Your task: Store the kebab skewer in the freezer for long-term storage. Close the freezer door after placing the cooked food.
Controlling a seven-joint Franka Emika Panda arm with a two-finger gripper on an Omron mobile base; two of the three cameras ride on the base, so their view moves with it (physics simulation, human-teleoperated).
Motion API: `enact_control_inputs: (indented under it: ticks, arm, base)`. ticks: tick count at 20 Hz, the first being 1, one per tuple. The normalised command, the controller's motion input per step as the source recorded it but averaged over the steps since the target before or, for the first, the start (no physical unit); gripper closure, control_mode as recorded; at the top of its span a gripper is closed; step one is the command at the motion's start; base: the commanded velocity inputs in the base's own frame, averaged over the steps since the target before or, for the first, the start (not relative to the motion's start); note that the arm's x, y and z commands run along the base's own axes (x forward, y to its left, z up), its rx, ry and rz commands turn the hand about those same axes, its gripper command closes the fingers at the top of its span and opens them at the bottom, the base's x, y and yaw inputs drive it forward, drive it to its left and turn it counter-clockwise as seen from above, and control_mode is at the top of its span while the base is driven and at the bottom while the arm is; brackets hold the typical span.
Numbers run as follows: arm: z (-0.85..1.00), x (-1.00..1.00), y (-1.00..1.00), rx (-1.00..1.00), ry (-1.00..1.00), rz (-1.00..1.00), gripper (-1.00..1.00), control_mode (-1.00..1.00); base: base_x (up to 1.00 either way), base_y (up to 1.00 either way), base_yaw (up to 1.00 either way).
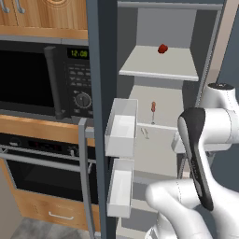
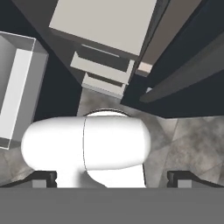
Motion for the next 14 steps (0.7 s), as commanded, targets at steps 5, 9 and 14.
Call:
enact_control_inputs:
  ticks: [5, 9, 14]
  arm:
    - [0.0, -0.1, 0.0, 0.0, 0.0, -0.01, -1.0, 1.0]
    - [0.0, 0.0, 0.0, 0.0, 0.0, 0.0, -1.0, 1.0]
    - [0.0, 0.0, 0.0, 0.0, 0.0, 0.0, -1.0, 1.0]
  base:
    - [-0.65, 0.0, -0.06]
    - [-0.84, 0.02, -0.24]
    - [-0.58, 0.19, -0.46]
